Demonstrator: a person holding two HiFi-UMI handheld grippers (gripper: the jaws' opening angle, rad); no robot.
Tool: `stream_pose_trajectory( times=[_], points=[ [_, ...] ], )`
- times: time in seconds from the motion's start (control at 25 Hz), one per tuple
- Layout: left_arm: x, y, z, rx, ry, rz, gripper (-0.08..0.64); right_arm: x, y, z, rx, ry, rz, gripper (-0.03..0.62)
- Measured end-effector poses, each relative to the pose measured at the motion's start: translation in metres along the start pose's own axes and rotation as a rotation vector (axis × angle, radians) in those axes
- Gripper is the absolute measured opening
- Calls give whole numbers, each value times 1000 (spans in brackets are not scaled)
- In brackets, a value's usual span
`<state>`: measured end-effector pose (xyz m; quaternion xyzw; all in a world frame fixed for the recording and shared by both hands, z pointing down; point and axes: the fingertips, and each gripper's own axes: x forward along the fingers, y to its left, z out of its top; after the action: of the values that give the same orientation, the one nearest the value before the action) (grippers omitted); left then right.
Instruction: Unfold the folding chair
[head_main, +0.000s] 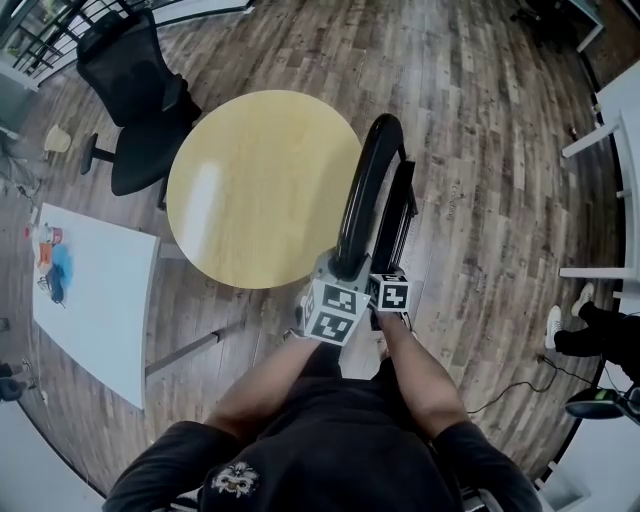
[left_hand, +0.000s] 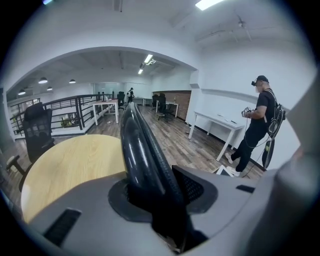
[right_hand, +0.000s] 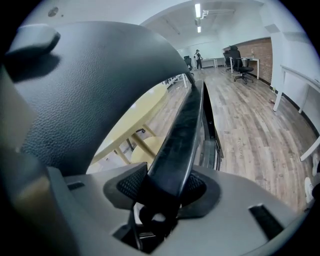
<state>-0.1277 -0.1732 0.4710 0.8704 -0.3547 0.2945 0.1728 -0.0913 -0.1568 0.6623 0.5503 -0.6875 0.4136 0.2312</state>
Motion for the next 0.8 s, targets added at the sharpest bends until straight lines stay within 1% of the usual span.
stream_pose_trajectory(
  times=[0.2,0.4,0.52,0.64,0.8],
  points=[
    [6,-35,14,52,-23,-7,138,-24,-31,-4,28,-43,41,189],
    [11,-61,19,46,-23,-6,141,-54,-64,-9,37,-69,88,186],
    [15,-77,22,25,-24,-7,141,-71,-87,-14,60,-84,123,186],
    [16,-86,23,-40,-23,-19,138,-88,-111,-21,95,-95,167,186],
    [21,-87,16,-96,-4,8,118,-108,-157,-37,141,-86,211,187]
  ],
)
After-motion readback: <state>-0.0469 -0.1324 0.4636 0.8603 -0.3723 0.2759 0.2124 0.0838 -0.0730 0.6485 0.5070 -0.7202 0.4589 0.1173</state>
